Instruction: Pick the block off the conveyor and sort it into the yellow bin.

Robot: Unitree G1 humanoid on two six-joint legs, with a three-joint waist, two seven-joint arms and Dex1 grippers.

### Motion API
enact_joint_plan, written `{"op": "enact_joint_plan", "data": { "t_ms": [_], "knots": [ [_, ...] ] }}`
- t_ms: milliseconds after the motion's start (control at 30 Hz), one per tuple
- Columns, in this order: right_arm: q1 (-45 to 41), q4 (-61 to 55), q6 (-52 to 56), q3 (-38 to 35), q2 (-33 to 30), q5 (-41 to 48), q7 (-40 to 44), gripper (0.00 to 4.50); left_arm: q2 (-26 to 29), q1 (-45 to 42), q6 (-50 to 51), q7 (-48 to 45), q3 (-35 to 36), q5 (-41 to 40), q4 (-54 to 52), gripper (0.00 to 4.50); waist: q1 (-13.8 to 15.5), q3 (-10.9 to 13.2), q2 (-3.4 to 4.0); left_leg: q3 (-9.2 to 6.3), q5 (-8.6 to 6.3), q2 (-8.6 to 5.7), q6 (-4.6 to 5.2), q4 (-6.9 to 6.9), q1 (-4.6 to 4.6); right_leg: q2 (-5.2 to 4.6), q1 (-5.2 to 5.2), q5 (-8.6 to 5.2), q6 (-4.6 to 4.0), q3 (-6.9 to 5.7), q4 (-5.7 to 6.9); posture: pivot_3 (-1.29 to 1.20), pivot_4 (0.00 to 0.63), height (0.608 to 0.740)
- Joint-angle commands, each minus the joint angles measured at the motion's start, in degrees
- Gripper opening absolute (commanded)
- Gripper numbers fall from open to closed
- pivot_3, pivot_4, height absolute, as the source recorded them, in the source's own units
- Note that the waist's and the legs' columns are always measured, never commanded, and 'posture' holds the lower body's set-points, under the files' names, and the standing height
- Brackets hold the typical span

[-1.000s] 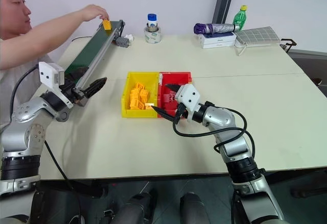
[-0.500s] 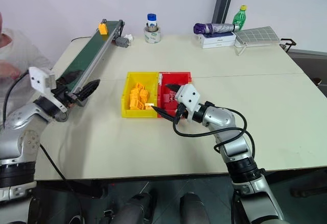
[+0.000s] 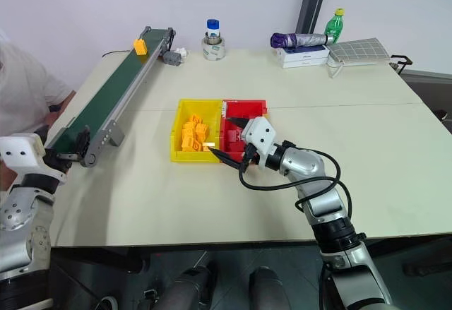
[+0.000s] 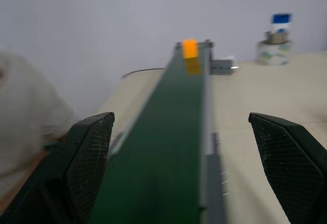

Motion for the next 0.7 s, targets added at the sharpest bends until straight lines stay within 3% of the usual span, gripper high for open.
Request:
{"op": "enact_joint_plan", "data": {
  "t_ms": [33,700],
  "knots": [
    [-1.15,-0.92,-1.43,-0.45,0.23,0.37,0.19,4.5,0.44,-0.05,-0.57,0.62,1.08,-0.65,-1.87,4.44,-0.09,0.0,0.0,0.0,0.0,0.0,0.0,0.0,0.0,0.0,0.0,-0.01,0.01,0.0,0.0,0.0,0.15,0.74],
    [-0.96,-1.09,-1.71,-0.31,0.34,-0.01,-0.34,4.5,1.65,-2.47,0.83,1.32,0.25,-0.47,1.39,4.44,-0.22,0.0,0.0,0.01,0.0,0.0,0.0,-0.01,0.0,0.01,-0.04,0.01,-0.03,0.0,0.0,0.0,0.15,0.74]
  ]
}}
